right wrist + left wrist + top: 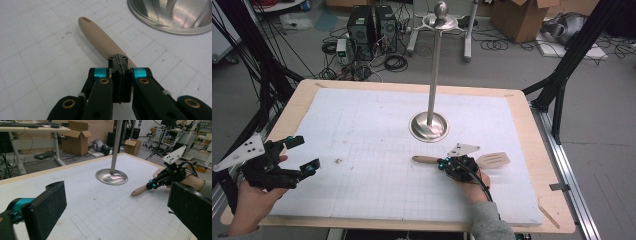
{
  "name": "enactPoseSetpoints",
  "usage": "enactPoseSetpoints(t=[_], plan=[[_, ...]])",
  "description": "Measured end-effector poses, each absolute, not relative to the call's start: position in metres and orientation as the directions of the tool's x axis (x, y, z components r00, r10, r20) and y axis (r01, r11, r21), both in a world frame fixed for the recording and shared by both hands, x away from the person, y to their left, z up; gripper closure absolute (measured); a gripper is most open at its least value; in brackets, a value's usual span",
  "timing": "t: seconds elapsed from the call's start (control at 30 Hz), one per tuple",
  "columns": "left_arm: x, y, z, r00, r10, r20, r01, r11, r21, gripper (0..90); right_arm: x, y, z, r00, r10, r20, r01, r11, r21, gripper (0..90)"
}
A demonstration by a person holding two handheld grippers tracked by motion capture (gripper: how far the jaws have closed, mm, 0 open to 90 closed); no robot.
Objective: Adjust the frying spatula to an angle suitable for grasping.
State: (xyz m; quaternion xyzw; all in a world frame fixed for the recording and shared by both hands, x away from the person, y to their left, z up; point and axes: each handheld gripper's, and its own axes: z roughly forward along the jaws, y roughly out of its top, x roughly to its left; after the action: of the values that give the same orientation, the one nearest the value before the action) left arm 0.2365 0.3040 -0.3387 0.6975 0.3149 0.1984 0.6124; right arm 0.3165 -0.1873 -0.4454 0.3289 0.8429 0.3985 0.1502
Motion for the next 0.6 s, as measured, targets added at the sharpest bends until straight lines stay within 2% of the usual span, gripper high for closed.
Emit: enactPoseSetpoints(t=[0.6], plan=[[0.228,0.311,-0.34,0.705,0.701,-0.108,0.199,-0.05,0.979,2.6,0.328,-0.179,-0.447,-0.713,0.701,0.003,0.447,0.451,0.773,90.0]])
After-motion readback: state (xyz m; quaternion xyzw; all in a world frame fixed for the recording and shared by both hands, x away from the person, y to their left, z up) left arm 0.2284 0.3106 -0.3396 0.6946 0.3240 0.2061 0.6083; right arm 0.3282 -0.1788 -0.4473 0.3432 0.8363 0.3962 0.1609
